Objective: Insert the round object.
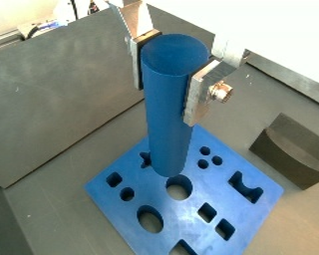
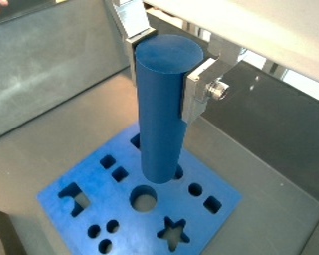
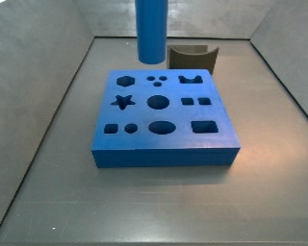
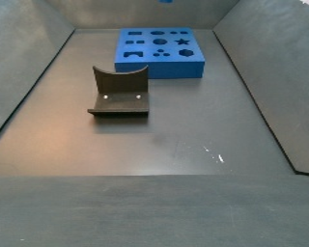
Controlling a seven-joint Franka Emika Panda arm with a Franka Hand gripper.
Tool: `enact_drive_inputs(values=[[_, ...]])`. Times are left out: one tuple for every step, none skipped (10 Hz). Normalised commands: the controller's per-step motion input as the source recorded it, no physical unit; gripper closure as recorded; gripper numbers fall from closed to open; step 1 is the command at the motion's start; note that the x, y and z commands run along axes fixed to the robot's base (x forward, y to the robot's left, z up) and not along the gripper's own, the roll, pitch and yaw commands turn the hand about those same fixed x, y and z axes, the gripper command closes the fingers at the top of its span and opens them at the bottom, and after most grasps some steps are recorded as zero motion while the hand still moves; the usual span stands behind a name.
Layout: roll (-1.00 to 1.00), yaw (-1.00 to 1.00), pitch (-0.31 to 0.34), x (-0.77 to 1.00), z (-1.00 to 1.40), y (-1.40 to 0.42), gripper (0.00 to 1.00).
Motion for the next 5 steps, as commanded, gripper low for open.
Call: enact_drive_inputs(values=[[0.0,-0.05,0.0,0.3,-1.0,0.09,1.0],[0.0,-0.06,0.0,0.28,-1.0,0.12,1.0],[0.0,-0.07,0.0,0.26,-1.0,0.15,1.0],[-0.01,-0.05,0.0,0.25,-1.0,0.15,1.0],[0.0,-0.06,0.0,0.1,-0.88,0.17,1.0]])
